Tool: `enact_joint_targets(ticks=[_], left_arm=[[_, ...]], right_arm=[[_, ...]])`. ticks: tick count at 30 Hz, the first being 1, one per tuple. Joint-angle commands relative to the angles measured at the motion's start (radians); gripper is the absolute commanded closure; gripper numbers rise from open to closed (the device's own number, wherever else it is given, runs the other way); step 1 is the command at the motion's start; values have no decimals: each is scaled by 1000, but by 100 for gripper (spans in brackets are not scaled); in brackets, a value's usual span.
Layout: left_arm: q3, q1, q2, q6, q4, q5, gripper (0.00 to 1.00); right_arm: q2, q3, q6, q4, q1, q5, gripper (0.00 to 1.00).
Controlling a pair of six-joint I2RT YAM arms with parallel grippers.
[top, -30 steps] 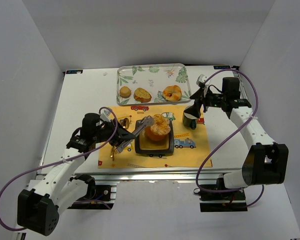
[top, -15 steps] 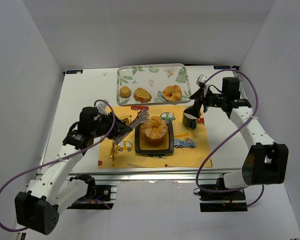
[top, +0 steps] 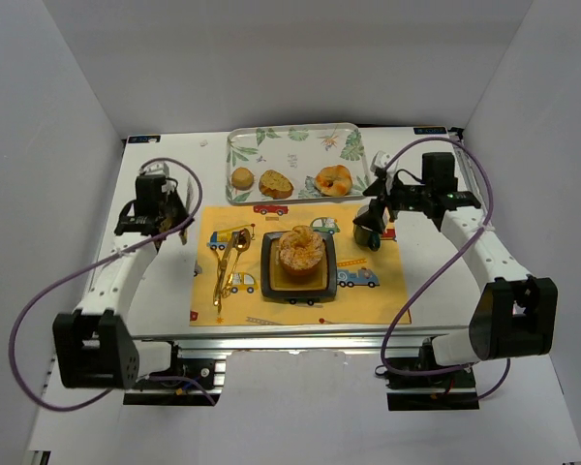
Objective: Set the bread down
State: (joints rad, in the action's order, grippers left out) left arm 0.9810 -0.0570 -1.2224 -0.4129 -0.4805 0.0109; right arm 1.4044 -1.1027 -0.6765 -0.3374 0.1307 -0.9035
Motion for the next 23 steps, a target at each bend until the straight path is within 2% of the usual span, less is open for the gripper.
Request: enact_joint_targets(ticks=[1,4,6,7,10,12,14,15,17,18,21,23], left_arm=[[-135,109,-84,226,115,-70,93],[-230,184,-152,287,267,-25,77],[-261,212,-190,290,336,-12,73],[-278,230,-198,289,347,23,68],[-300,252,-230,255,353,27,62],[-309,258,-246,241,330,40,55],[-318,266,-246,227,316,44,38],[-324,272,-236,218,315,35,20],[-335,276,-180,188,315,17,15],[-341,276,-155,177,316,5,3],[-329,283,-53,132,298,4,2],[-308,283,30,93,280,-43,2]], right_arm=[[-33,-11,-67,-29,44,72,11],[-45,3,-52,-12,50,80,11],[-47,3,-44,-11,52,83,11],[-47,4,-22,-9,53,92,11],[-56,30,64,63,78,208,11],[-58,47,165,116,118,372,11],[-41,46,239,126,164,545,11],[-27,37,245,121,179,586,11],[-19,24,268,121,190,646,11],[-21,18,290,132,191,653,11],[-21,-6,320,146,193,640,11],[-34,-19,369,208,191,614,11]])
